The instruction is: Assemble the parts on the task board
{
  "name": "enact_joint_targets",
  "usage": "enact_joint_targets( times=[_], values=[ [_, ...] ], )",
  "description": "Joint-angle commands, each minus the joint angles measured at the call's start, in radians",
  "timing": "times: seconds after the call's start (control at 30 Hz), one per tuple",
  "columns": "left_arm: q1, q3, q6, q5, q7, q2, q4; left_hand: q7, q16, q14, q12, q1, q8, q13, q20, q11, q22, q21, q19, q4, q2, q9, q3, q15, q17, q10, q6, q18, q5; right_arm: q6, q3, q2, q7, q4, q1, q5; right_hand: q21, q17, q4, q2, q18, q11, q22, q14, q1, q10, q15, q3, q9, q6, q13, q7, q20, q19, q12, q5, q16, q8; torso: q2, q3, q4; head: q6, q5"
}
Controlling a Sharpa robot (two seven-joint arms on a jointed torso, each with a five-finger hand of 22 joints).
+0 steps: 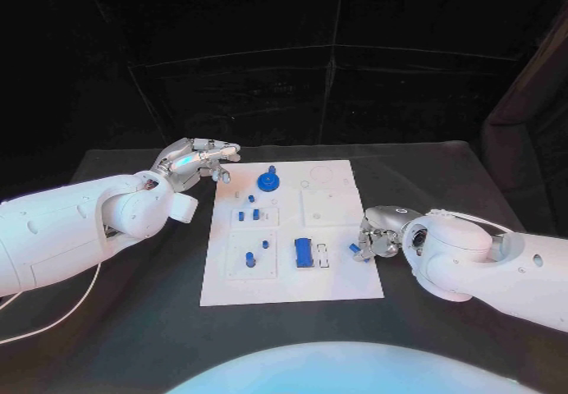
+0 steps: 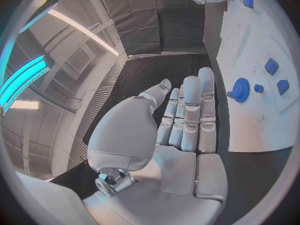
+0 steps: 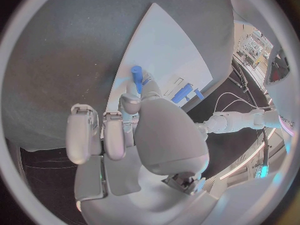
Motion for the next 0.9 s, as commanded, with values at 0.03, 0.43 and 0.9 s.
enact_joint_targets(
  times=[0.03,0.43,0.9],
  values=[
    [0.001,0.001,0.007,-0.002,0.008,-0.001,0.001,-0.001,0.004,-0.005,0.006,0.006,0.005,0.000,0.001,-0.001,-0.001,-0.005,0.008,-0.003,0.001,0.001,-0.003,0.004,-0.001,-0.005,-0.005,0.014,0.004,0.025,-0.006,0.004,-0.010,-0.006,-0.008,-0.057,0.001,0.124,-0.009,0.012,-0.008,0.000,0.061,0.079,0.022,-0.006,-0.003,0.009,-0.002,-0.006,0.003,0.002,-0.001,0.017,0.009,-0.010,0.004,-0.009,0.000,0.0000,0.0002,0.000,0.000],
    [0.001,0.000,0.009,-0.002,0.006,-0.005,0.003,-0.001,0.005,-0.005,0.006,0.005,0.006,0.000,0.001,-0.001,-0.001,-0.005,0.008,-0.003,0.001,0.001,-0.004,0.004,-0.002,-0.005,-0.006,0.014,0.004,-0.013,-0.006,0.006,-0.015,0.004,-0.010,0.026,0.002,0.123,0.006,0.041,-0.008,0.005,0.063,0.079,0.020,-0.018,0.001,0.084,-0.021,-0.019,0.002,0.010,0.001,0.017,0.003,0.118,0.003,-0.054,-0.001,0.0000,-0.0003,0.000,0.003],
    [0.000,-0.001,0.012,-0.002,0.003,-0.008,0.005,0.000,0.005,-0.005,0.006,0.005,0.006,0.000,0.001,0.000,-0.002,-0.005,0.008,-0.003,0.001,0.001,-0.005,0.004,-0.002,-0.007,-0.008,0.014,0.004,-0.196,-0.005,-0.014,0.034,0.075,-0.010,0.169,-0.002,0.107,0.065,-0.039,-0.006,0.008,0.058,0.075,-0.039,-0.018,0.003,0.242,-0.046,0.002,-0.006,0.011,0.004,0.015,-0.005,0.166,-0.008,-0.091,-0.001,0.0004,-0.0018,0.001,0.004]
  ],
)
